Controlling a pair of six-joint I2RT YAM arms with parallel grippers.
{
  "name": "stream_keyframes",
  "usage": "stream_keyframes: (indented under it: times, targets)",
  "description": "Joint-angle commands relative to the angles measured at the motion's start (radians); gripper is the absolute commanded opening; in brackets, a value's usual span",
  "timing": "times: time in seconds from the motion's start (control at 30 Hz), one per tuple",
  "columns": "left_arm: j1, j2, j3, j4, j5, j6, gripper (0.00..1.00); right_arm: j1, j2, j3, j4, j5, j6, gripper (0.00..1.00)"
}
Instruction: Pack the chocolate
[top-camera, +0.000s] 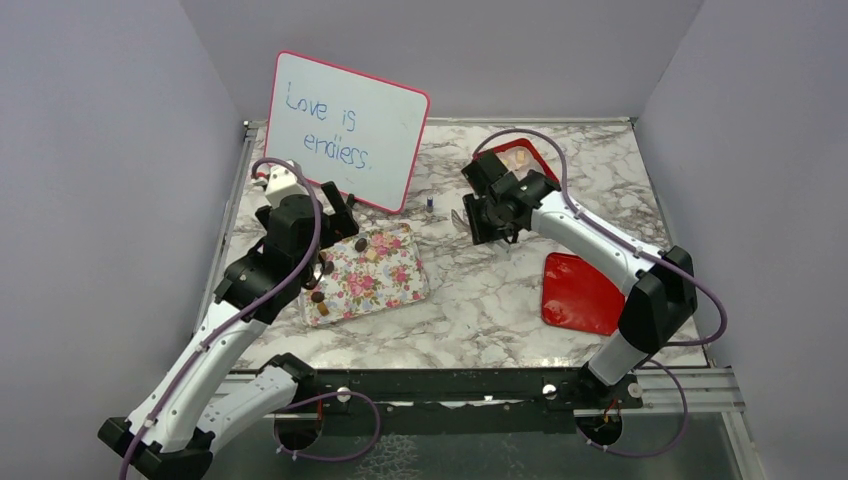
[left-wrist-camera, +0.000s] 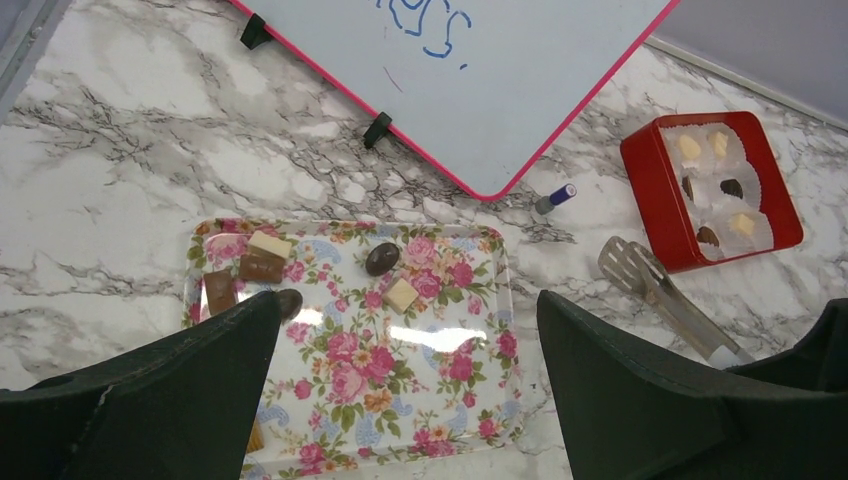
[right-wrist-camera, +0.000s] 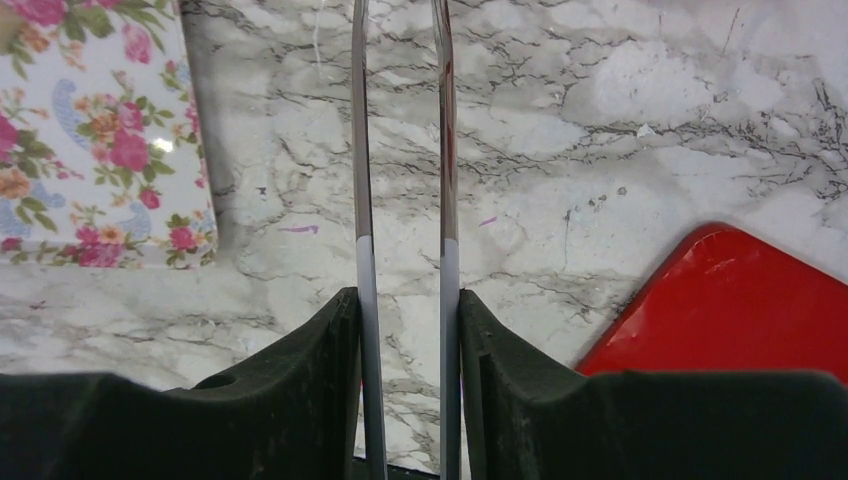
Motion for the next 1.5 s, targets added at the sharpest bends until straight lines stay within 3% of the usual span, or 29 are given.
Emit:
stream_keyframes:
  times: [0.0, 0.23, 0.8, 1.1, 1.27, 1.47]
  targets:
    - [0.003, 0.031, 0.05, 0.024, 0.014, 0.009, 0.99, 0.022, 0.002, -0.086, 0.111, 0.061, -0.013, 0.42]
    - [0.003, 0.07, 0.069, 0.028, 0.006, 0.015, 0.99, 0.033, -0.042, -0.27, 0.184, 0.042, -0.009, 0.45]
    - [0.003, 0.118, 0.059, 0.073, 0.024, 0.039, 0.99, 0.082, 0.025, -0.373, 0.236, -0.003, 0.046, 0.54]
    - [0.003, 0.119, 0.056, 0.076, 0.01, 0.051, 0.99, 0.09, 0.071, -0.344, 0.22, 0.014, 0.075, 0.63]
    - [0.003, 0.13, 0.05, 0.085, 0.017, 0.054, 0.99, 0.089, 0.015, -0.313, 0.158, 0.039, 0.095, 0.81]
    - [0.003, 0.159, 0.048, 0.091, 0.045, 0.073, 0.99, 0.088, -0.05, -0.258, 0.053, 0.121, 0.158, 0.81]
